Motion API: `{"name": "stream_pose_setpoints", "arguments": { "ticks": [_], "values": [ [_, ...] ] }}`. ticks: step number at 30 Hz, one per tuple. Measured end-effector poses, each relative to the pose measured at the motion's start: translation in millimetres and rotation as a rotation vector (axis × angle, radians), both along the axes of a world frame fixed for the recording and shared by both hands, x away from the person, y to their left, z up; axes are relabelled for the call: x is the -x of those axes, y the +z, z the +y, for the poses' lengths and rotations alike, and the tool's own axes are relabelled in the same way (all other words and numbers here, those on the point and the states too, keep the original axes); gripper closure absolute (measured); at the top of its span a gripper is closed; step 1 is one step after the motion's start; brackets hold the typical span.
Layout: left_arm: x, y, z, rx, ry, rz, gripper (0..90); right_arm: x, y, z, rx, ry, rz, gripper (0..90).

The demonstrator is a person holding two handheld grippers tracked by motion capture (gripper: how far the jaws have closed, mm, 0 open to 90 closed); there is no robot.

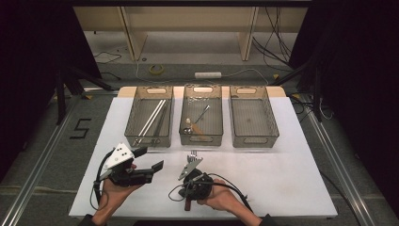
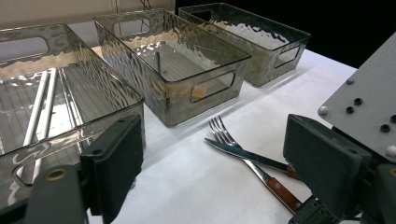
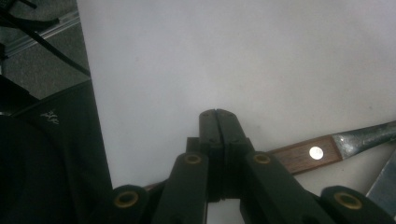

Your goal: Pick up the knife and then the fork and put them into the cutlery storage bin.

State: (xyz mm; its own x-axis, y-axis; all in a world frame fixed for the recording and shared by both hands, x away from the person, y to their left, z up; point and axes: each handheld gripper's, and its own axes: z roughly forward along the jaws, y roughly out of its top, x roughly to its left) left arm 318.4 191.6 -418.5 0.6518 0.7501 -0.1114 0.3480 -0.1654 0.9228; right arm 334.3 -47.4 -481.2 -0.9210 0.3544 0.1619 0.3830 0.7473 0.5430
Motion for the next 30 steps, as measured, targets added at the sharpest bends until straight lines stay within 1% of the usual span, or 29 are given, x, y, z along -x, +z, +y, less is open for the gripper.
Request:
{"name": "stream_pose_setpoints", "arguments": {
  "ticks": [4,12,18,20,22,26,30],
  "values": [
    [0.0,0.0,0.5,0.002,0.001,0.0,19.5,0.1,1.2,-2.8,0.01,0.005,0.005,90.0],
    [0.1,-0.2,0.3,-0.001,0.002,0.001,19.5,-0.2,2.7,-17.0,0.024,-0.002,0.025,90.0],
    [0.2,0.1,0.7,-0.005,0.0,-0.001,19.5,-0.5,3.9,-23.4,0.039,0.001,0.022,90.0],
    [0.1,-0.2,0.5,0.0,0.003,0.0,19.5,-1.4,4.4,-26.3,0.045,0.006,0.024,90.0],
    [0.1,-0.2,0.7,-0.004,0.002,0.001,19.5,-2.7,4.8,-29.5,0.047,-0.001,0.029,90.0],
    [0.1,-0.2,0.5,-0.001,0.003,0.001,19.5,-4.9,6.1,-35.3,0.064,-0.004,0.021,90.0],
    [0.1,0.0,0.4,-0.007,0.0,-0.001,19.5,-8.3,7.1,-42.5,0.075,-0.012,0.015,90.0]
  ]
}}
